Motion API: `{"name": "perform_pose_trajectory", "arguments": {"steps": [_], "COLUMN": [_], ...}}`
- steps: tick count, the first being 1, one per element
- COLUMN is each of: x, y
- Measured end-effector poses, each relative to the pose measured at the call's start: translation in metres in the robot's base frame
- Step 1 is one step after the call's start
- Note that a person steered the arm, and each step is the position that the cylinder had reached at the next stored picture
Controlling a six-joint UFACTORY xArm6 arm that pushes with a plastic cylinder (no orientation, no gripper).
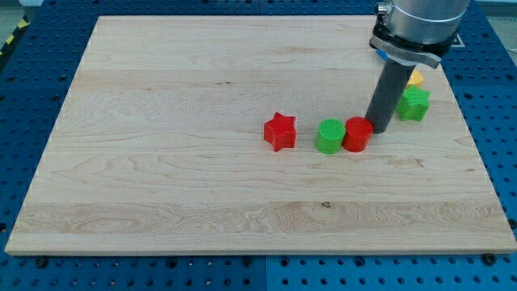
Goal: Separate the yellow heart and green star
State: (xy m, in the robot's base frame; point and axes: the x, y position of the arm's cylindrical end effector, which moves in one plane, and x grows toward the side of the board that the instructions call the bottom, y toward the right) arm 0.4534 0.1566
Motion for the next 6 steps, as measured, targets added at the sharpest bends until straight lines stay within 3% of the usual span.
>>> {"name": "perform_pose_trajectory", "arguments": {"steps": [2, 4, 6], "x": [0.007, 0.002, -0.075], "y": [0.006, 0.123, 0.114]}}
